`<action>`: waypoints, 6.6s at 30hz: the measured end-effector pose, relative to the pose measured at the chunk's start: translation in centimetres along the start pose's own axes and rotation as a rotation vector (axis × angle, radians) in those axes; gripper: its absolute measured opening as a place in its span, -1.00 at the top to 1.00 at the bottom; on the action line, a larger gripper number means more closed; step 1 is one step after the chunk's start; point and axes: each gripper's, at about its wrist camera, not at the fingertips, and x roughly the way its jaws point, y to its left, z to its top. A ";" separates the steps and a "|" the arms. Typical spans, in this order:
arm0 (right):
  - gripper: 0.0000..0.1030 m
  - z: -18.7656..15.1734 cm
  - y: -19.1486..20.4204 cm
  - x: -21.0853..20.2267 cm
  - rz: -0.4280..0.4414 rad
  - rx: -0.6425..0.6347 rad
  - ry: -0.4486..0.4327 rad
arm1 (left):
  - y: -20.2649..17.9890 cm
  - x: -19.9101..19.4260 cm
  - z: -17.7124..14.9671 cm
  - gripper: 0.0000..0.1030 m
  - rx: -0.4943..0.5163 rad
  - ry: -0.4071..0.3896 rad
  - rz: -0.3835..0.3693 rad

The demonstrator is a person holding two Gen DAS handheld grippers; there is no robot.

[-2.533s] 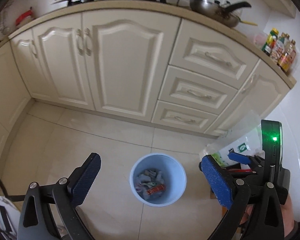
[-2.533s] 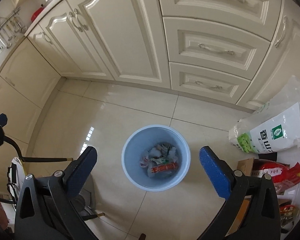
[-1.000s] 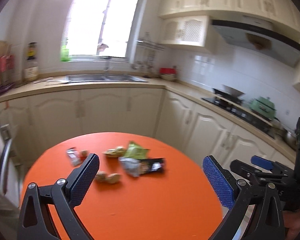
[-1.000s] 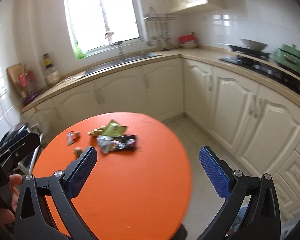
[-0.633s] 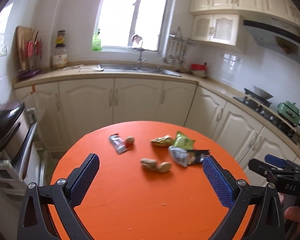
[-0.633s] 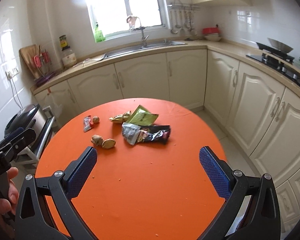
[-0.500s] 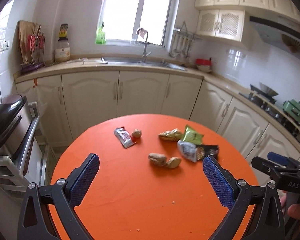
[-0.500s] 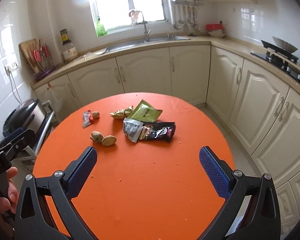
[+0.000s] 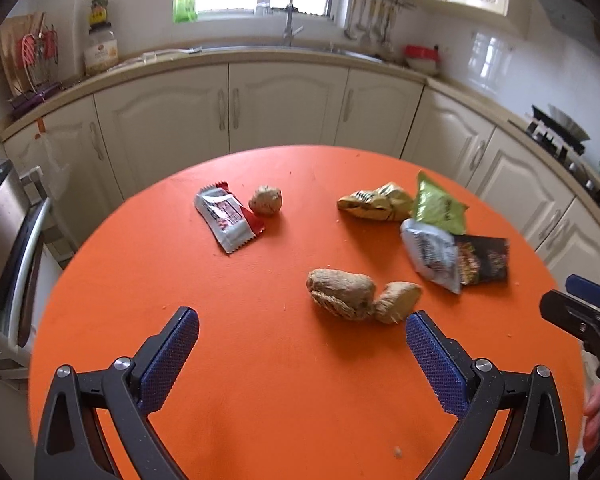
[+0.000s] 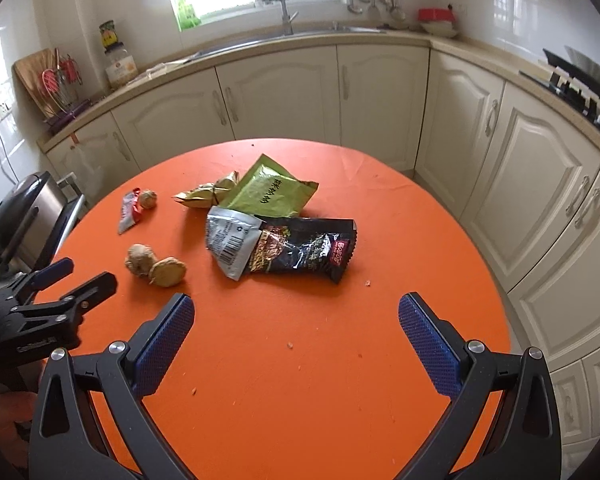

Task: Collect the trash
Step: 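Grasp the brown bread lump with the left tool while the right tool grasps the black snack bag, then carry the bread lump and black snack bag over to the blue bin, then open both tools above the blue bin to drop the items, then move both open tools back over the orange table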

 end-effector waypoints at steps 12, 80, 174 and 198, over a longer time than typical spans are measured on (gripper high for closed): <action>-1.00 0.3 0.1 3.1 0.004 -0.002 0.041 | 0.7 6.5 3.5 -0.47 0.019 0.005 -0.078; 0.33 -7.0 -12.1 -20.5 -0.154 0.076 -0.245 | -19.5 -9.5 -3.6 0.31 0.334 -0.206 -0.432; -1.00 -4.0 -8.3 -20.9 -0.129 0.204 -0.313 | -11.1 -16.8 -5.1 -0.97 0.131 -0.226 -0.286; -1.00 4.8 2.0 2.3 0.008 -0.008 -0.046 | 3.1 -7.7 -2.4 -0.97 -0.087 -0.052 0.098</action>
